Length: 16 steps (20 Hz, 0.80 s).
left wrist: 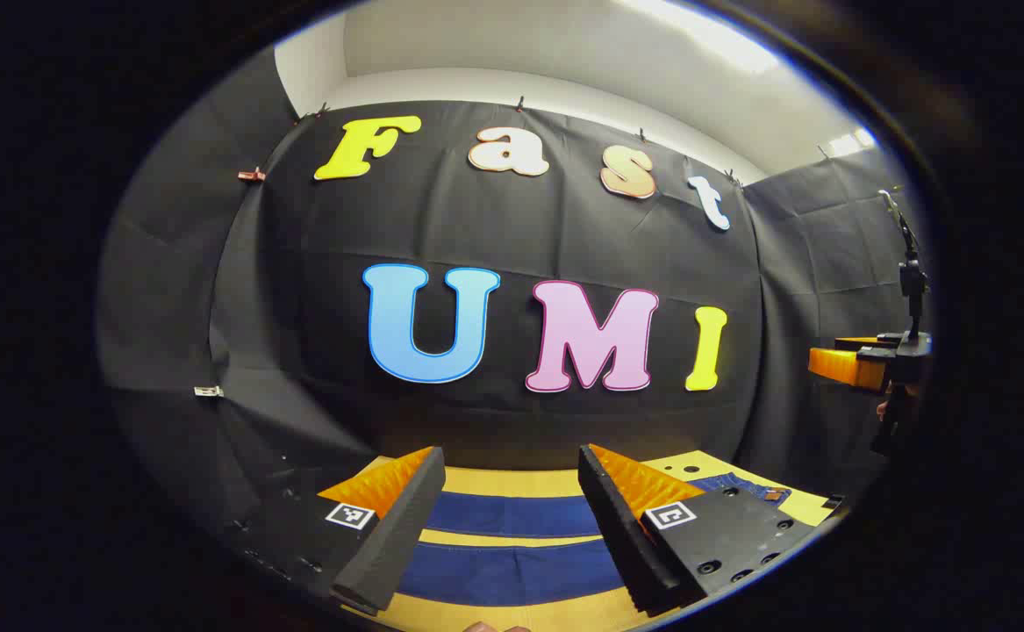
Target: Grasp the waist and the cuffs of the jeans and fold them to make the two legs overlap; first hold the waist and fold one-third of the jeans toward the cuffs, then hold the cuffs and fold the remaining one-third in the same direction to finish folding.
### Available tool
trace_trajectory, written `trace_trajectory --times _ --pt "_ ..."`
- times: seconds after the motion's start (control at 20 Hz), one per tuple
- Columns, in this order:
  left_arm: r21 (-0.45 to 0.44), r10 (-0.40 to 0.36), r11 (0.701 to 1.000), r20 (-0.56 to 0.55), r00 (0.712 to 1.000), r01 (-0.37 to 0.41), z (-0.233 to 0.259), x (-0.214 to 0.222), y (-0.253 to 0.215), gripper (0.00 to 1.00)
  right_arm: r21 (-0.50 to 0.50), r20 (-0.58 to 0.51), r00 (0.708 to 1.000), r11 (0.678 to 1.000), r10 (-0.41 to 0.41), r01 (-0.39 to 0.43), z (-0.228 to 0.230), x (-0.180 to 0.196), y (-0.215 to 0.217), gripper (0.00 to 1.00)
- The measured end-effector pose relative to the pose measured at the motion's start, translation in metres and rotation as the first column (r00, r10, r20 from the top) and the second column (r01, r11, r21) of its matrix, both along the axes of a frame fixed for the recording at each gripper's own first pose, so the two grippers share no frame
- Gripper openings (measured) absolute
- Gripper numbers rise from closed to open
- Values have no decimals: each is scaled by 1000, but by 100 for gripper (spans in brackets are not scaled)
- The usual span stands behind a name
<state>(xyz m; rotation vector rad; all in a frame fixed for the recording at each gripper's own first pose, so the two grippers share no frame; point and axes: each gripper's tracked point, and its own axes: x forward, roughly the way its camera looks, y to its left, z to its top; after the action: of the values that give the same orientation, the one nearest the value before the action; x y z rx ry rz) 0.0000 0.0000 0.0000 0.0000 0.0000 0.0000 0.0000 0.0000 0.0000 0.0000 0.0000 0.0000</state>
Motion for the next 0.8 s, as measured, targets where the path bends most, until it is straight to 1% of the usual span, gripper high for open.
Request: trace_trajectory --times 0.05,0.1,0.15,0.25,0.3,0.35,0.4,0.5,0.6,0.65,0.75,0.8 --pt "-2 -6 1000 -3 1000 6 -2 0 -1 98 -14 1 1000 1000 -7 7 1 -2 -3 96" --pt "1 -10 1000 -10 1000 10 -3 0 -2 96 -22 -3 1000 1000 -8 8 0 -3 -4 95" --pt "8 -15 1000 -10 1000 15 -3 -1 -3 96 -21 -9 1000 1000 -7 7 -1 -5 -3 94" --pt "18 -30 999 5 1000 30 1 1 -6 96 -16 -6 1000 1000 -14 14 1 -7 -7 96" --pt "19 -34 999 7 999 34 3 2 -7 96 -16 -6 1000 1000 -21 21 0 -8 -9 95" --pt "19 -37 999 6 999 37 1 2 -7 96 -18 -10 1000 1000 -24 24 -1 -8 -11 94" --pt "18 -38 999 4 999 38 1 3 -7 96 -22 -12 1000 999 -25 25 -2 -9 -11 96" --pt "16 -42 999 0 999 42 0 4 -6 96 -35 -16 1000 999 -26 25 -2 -9 -14 94" --pt "29 -44 999 1 999 44 1 5 -4 96 -58 -13 999 998 -31 30 0 -8 -19 94" --pt "37 -44 998 4 999 44 1 5 -3 96 -68 -10 999 997 -34 33 2 -8 -21 96" --pt "46 -46 998 7 999 46 0 6 -1 96 -73 -11 999 997 -41 41 2 -8 -25 94" --pt "45 -47 998 6 999 47 1 7 -1 96 -74 -10 999 996 -46 45 3 -7 -28 96"
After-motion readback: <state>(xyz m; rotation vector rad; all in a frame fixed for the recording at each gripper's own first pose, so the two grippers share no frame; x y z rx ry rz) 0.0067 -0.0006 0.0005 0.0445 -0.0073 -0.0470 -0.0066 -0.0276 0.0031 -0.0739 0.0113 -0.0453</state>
